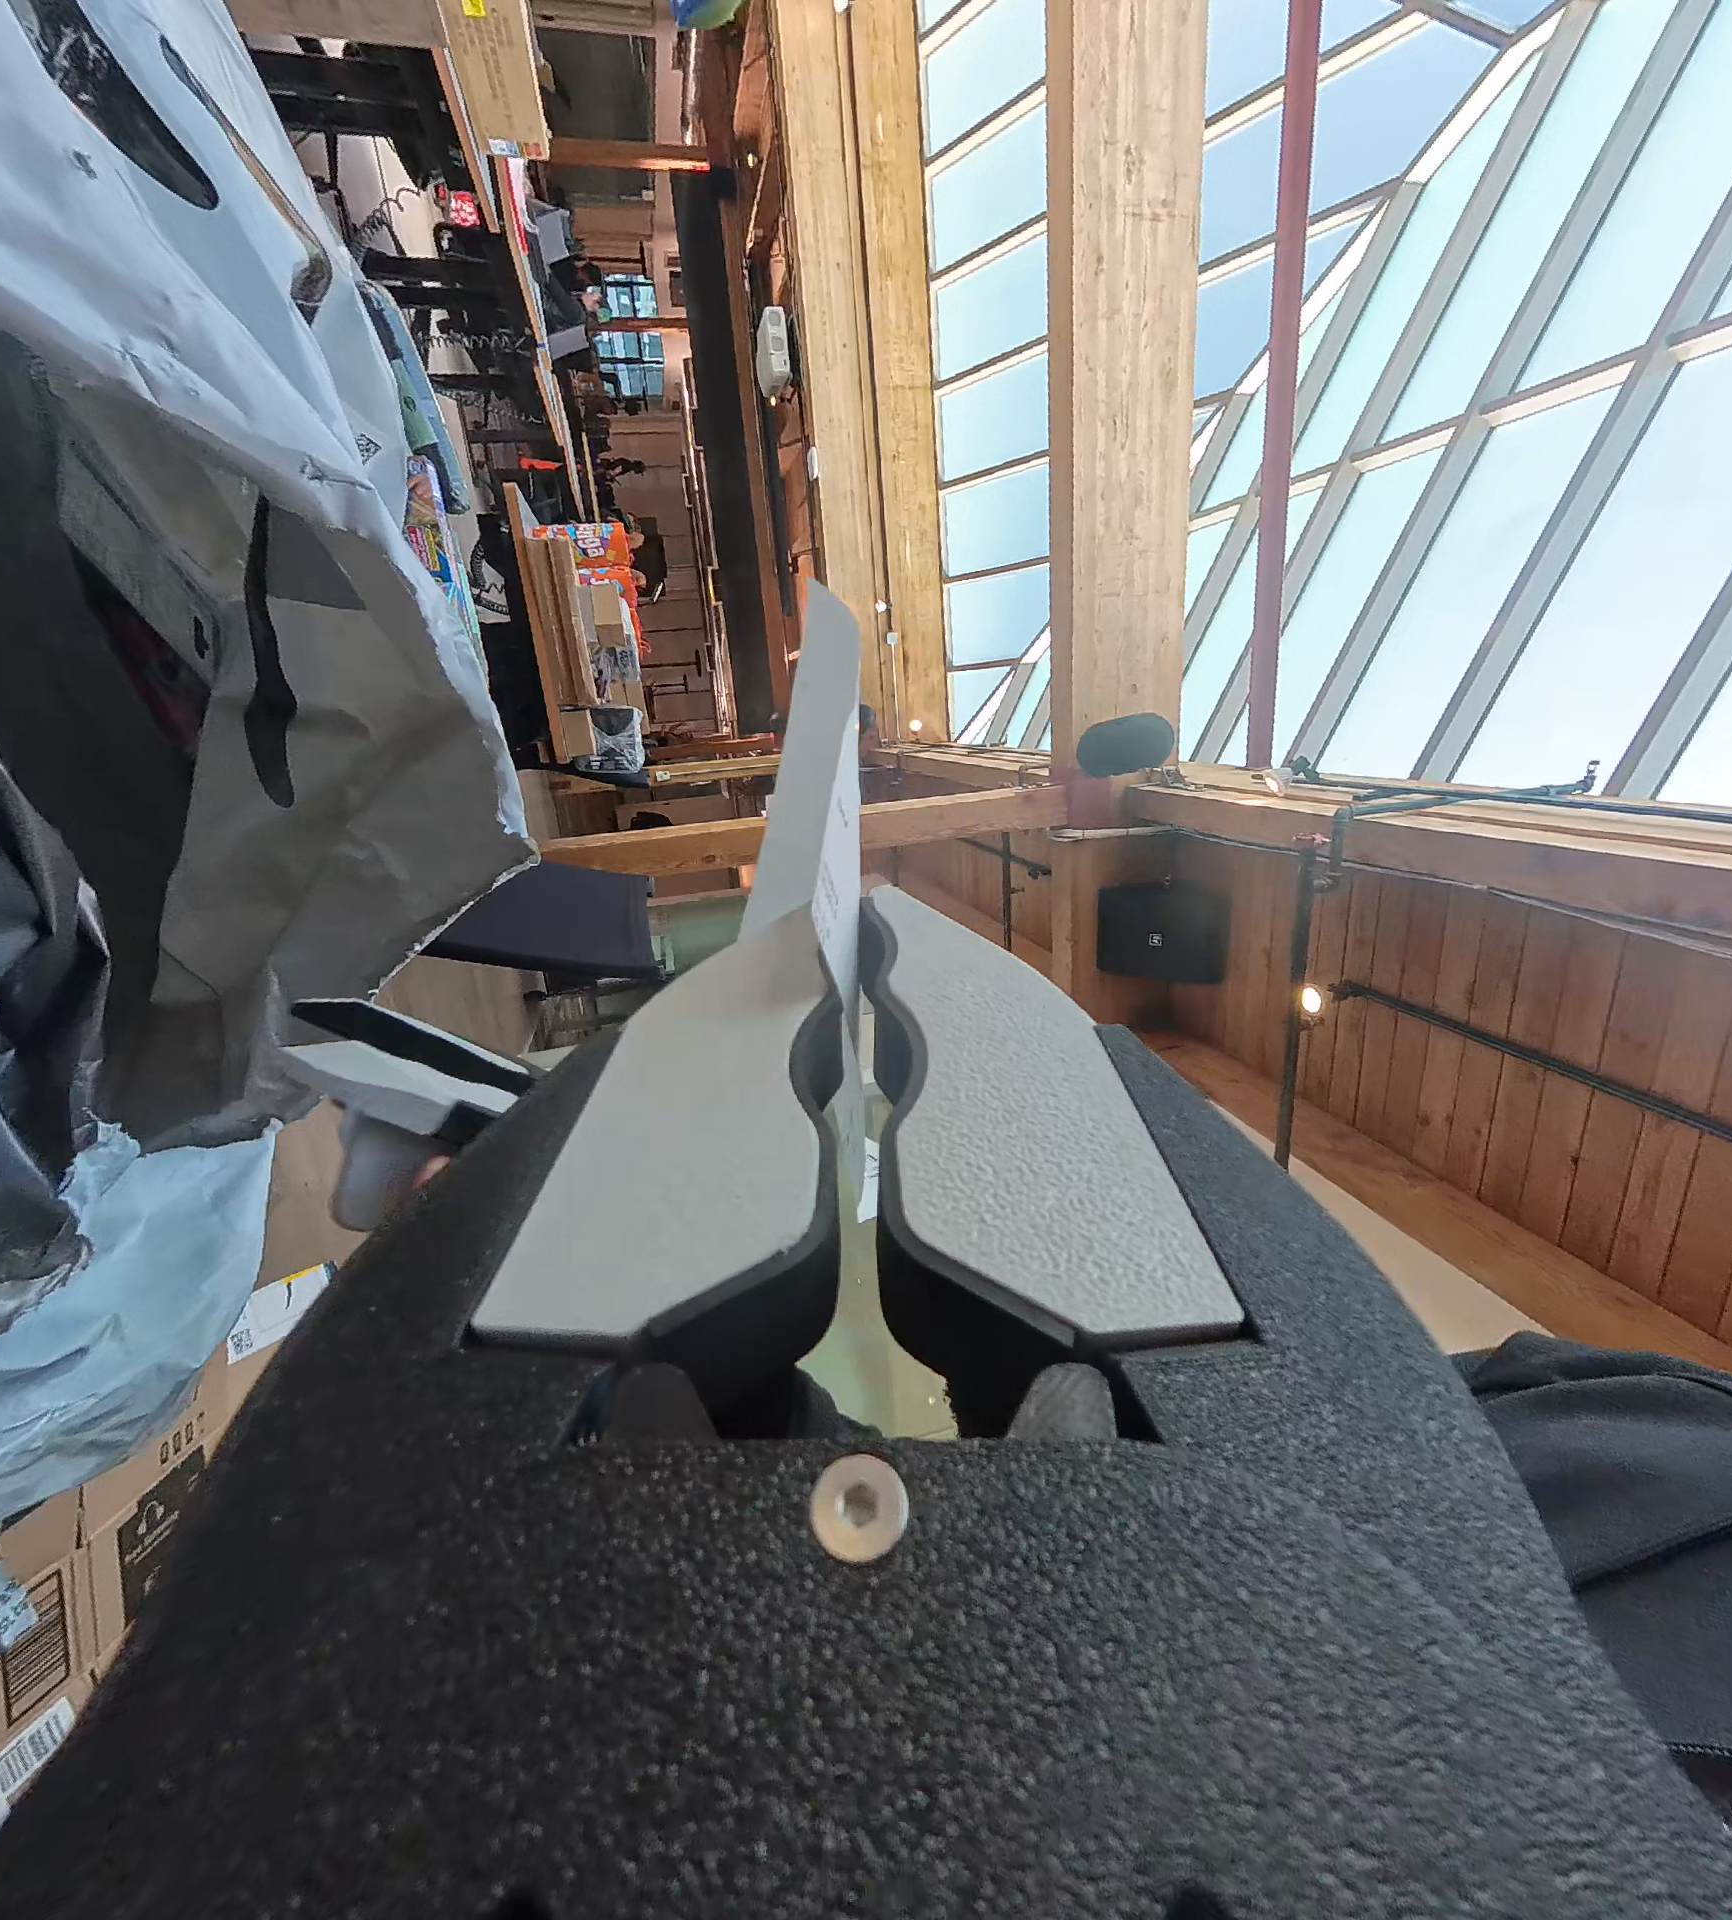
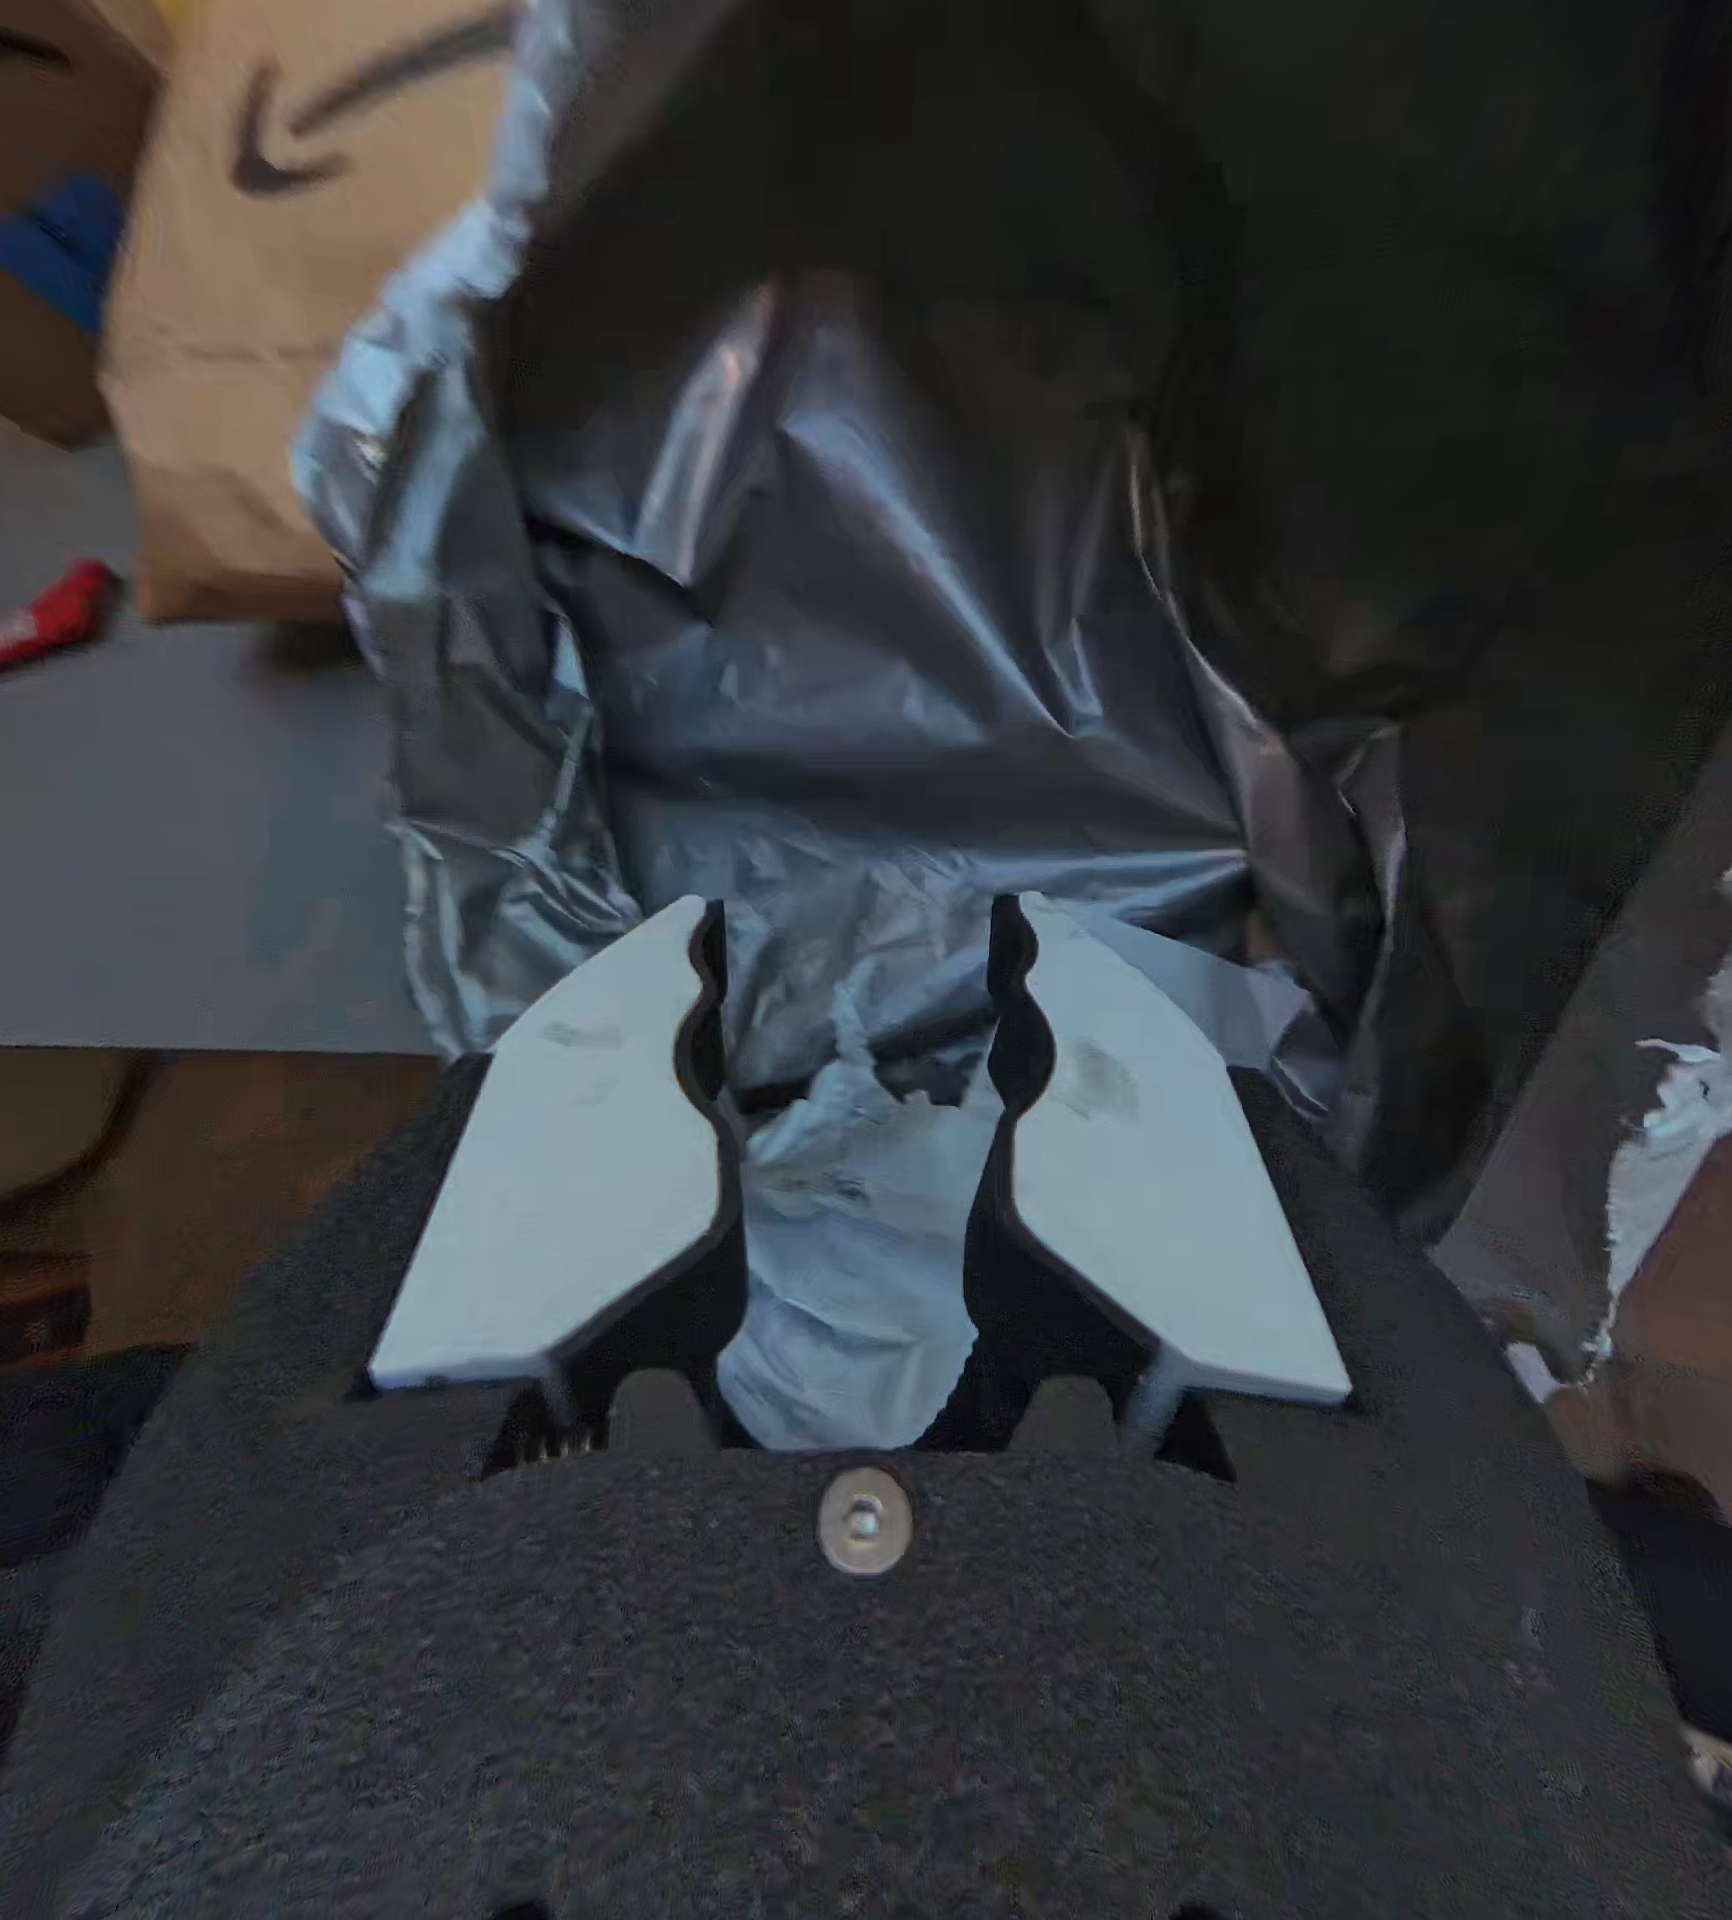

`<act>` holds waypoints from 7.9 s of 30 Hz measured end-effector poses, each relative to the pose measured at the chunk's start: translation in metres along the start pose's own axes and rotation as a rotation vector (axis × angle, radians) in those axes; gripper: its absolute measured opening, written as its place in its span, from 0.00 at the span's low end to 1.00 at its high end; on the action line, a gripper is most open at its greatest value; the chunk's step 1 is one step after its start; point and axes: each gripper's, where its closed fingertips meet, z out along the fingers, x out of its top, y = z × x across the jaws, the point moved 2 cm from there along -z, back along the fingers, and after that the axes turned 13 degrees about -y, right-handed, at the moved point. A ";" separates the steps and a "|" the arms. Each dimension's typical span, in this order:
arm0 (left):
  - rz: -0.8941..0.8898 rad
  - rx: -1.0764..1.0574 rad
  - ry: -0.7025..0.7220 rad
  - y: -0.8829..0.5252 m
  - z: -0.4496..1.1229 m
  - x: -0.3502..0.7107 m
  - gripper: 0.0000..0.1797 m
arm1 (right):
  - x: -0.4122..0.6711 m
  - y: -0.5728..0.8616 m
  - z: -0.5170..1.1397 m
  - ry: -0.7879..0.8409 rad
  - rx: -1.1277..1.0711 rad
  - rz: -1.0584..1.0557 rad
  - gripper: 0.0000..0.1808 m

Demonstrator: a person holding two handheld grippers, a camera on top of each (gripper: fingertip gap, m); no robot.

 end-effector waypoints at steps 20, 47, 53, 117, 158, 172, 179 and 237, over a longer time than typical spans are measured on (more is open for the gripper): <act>-0.025 0.056 0.033 -0.004 -0.040 -0.005 0.00 | -0.065 0.074 0.090 -0.402 -0.413 0.152 0.04; 0.076 0.571 0.033 -0.093 -0.086 0.003 0.00 | 0.067 -0.205 -0.008 0.110 0.361 -0.276 0.00; -0.042 0.417 0.076 -0.091 -0.111 0.005 0.00 | 0.055 -0.245 0.010 0.100 0.372 -0.757 0.00; -0.149 0.273 0.005 -0.113 -0.107 -0.003 0.00 | 0.101 0.135 -0.026 -0.424 -0.939 -0.609 0.01; -0.112 0.244 0.081 -0.072 -0.164 0.009 0.00 | 0.170 -0.007 -0.099 -0.275 -0.644 -0.526 0.14; -0.098 0.482 0.153 -0.113 -0.213 0.021 0.00 | 0.095 -0.127 -0.032 -0.168 -0.409 -0.501 0.17; -0.071 0.643 0.145 -0.136 -0.243 0.027 0.00 | 0.110 -0.091 0.072 -0.173 -0.518 -0.343 0.29; -0.100 0.453 -0.039 -0.102 -0.170 0.021 0.00 | 0.145 0.043 0.105 -0.636 -0.585 -0.436 0.00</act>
